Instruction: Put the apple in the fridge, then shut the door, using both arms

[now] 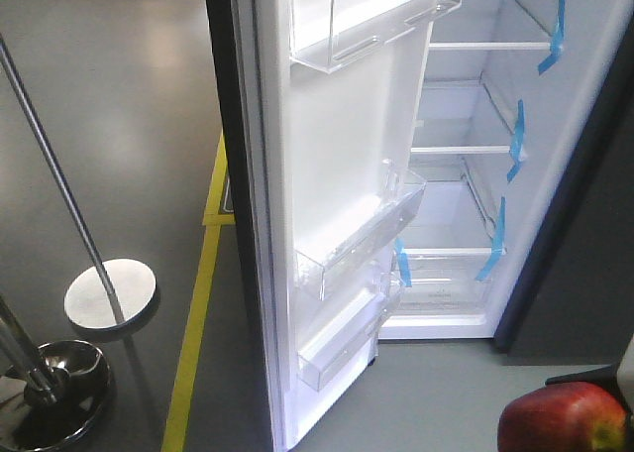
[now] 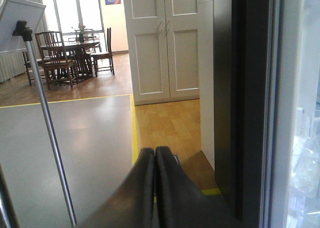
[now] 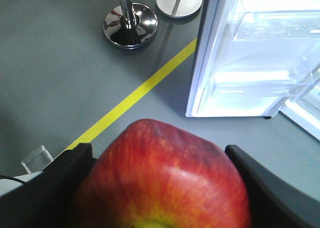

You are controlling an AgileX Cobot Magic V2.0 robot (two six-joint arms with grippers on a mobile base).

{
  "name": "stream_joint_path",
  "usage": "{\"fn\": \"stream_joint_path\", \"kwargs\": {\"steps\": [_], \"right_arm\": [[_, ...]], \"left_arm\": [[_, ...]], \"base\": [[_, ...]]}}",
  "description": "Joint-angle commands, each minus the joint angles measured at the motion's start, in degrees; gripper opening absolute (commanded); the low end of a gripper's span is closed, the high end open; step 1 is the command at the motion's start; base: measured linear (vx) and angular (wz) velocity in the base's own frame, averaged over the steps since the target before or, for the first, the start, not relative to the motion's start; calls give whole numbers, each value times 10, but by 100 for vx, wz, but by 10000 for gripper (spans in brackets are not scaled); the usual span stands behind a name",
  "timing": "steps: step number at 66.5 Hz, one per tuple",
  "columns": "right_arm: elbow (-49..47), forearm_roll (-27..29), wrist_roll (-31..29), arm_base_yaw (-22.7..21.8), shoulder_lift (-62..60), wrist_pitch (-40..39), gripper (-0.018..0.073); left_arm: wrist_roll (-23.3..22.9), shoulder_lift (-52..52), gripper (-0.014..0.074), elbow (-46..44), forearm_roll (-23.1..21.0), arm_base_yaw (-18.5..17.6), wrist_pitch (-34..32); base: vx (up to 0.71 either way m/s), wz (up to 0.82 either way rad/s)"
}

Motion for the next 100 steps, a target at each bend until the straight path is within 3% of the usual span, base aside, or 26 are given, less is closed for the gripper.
{"fn": "stream_joint_path", "kwargs": {"steps": [1, 100], "right_arm": [[-16, 8, -4, -1, -1, -36, 150], [-16, 8, -4, -1, -1, -36, 150]], "left_arm": [[-5, -4, -6, 15, -5, 2, -44], [-5, -4, -6, 15, -5, 2, -44]], "base": [[22, -4], [12, 0]]}}
